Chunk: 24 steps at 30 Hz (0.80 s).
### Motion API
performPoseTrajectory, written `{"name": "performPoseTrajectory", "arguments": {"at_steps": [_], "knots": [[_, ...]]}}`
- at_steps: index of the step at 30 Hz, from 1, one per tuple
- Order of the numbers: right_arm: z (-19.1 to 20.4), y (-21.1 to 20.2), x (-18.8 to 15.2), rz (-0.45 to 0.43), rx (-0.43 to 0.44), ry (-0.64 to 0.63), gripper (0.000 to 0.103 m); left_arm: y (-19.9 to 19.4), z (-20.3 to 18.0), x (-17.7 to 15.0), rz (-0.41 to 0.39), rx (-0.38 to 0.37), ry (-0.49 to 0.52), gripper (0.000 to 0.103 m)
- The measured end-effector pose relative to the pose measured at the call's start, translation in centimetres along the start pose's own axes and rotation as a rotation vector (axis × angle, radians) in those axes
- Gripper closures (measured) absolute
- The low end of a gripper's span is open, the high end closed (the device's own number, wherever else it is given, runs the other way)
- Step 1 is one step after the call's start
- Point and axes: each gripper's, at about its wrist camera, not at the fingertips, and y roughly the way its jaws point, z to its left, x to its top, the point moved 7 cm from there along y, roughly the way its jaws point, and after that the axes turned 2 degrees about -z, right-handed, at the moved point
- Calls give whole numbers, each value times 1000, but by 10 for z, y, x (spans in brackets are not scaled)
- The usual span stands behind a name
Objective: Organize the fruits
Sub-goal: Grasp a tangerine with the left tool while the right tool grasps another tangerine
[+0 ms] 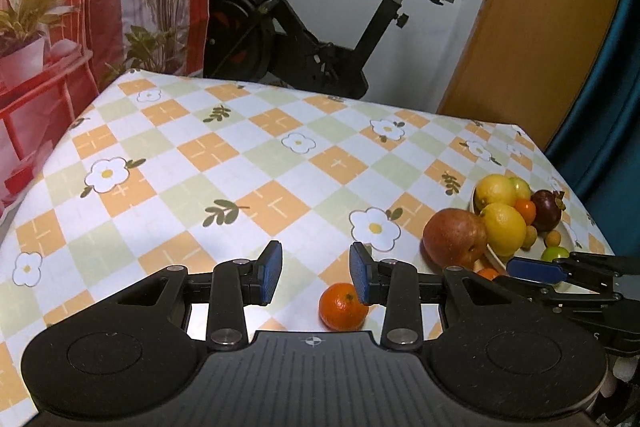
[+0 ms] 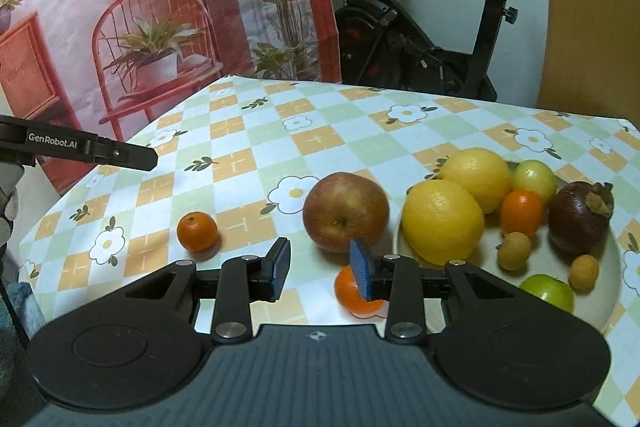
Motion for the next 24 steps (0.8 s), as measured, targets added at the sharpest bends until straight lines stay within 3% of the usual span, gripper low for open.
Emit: {"name": "performPoseTrajectory", "arguments": {"at_steps": [17, 21, 24], "knots": [[-16, 19, -18, 69, -88, -41, 64, 23, -8, -22, 62, -39, 4, 63], [-12, 18, -19, 62, -77, -41, 57, 27, -9, -24, 69, -41, 4, 63], [-3, 11, -14, 36, -3, -38, 55, 29, -11, -25, 71, -41, 1, 63]]}}
